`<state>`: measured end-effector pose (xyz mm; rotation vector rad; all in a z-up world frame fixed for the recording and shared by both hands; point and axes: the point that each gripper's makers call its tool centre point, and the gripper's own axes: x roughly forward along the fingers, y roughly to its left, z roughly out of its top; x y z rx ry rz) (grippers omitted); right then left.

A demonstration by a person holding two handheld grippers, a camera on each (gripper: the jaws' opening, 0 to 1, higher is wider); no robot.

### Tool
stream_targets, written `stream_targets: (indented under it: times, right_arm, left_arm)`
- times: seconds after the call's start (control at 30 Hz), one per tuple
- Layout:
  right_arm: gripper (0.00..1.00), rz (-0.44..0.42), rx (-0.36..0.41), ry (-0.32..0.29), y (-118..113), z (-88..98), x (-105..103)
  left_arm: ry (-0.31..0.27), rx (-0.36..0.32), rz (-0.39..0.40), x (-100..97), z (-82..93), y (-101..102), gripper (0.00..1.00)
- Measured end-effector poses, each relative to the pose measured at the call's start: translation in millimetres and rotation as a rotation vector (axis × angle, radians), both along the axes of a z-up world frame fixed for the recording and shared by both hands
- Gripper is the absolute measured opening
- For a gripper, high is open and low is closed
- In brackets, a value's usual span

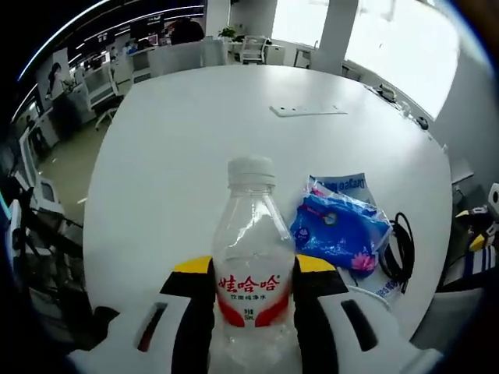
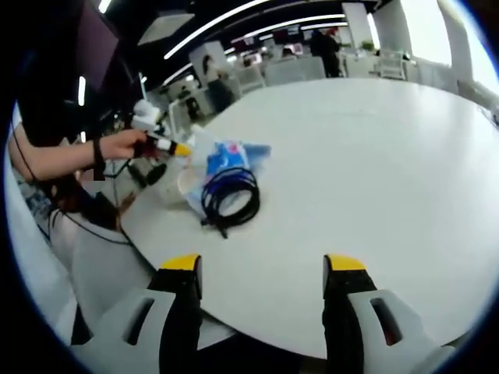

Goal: Arrange the tabletop items into an orderly group along one side of the table until the central work area is clear of visible clutter.

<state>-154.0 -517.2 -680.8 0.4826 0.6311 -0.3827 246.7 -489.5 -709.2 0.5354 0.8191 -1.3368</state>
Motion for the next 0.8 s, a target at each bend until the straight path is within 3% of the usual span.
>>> stream_targets:
  times: [0.8]
  right_arm:
    - [0.59, 0.051, -0.017, -0.023, 8, 4.3, 15]
  left_arm:
    - [-0.060, -0.073, 0.063, 2.4, 24.1, 47, 0.37]
